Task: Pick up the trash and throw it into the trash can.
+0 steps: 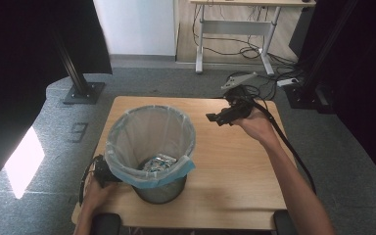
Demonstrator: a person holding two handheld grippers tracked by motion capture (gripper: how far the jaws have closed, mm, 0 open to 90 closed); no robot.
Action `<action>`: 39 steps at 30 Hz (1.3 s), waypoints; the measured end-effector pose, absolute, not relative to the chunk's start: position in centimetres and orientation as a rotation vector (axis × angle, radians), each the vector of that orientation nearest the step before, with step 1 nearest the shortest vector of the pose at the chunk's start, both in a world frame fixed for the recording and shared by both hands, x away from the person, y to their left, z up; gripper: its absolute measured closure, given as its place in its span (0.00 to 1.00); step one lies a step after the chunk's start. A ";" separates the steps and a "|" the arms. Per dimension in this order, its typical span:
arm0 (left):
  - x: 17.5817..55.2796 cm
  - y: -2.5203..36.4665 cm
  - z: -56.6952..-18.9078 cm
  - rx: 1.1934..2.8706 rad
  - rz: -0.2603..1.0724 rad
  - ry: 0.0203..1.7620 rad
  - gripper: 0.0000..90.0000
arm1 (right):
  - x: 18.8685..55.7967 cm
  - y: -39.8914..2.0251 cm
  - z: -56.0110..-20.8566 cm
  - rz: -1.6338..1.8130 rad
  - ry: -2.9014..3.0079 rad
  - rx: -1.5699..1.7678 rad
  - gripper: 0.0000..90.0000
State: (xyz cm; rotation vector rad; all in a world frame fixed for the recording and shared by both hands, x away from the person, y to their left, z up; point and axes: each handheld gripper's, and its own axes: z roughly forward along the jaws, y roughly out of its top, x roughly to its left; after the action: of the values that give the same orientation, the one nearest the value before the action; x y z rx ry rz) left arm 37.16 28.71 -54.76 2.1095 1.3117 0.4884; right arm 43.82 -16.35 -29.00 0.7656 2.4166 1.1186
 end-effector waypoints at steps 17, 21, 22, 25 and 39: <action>37.2 28.7 -54.8 2.109 0.489 1.312 0.00 | 43.1 -22.4 -32.3 1.098 2.346 0.865 0.00; 37.2 28.7 -54.8 2.109 0.490 1.312 0.00 | 42.8 -23.5 -33.6 1.089 2.339 0.879 0.00; 37.2 28.7 -54.8 2.109 0.490 1.312 0.00 | 42.7 -23.7 -33.9 1.088 2.336 0.879 0.00; 37.2 28.7 -54.8 2.108 0.492 1.314 0.00 | 42.5 -24.4 -35.0 1.079 2.336 0.896 0.00; 37.1 28.7 -54.8 2.106 0.491 1.317 0.00 | 41.4 -27.0 -39.0 1.054 2.309 0.953 0.00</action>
State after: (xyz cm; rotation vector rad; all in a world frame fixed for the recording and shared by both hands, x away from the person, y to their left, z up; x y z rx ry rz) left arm 37.13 28.66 -54.77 2.1063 1.3166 0.4913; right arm 41.39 -26.98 -39.04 0.9527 2.3090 1.0544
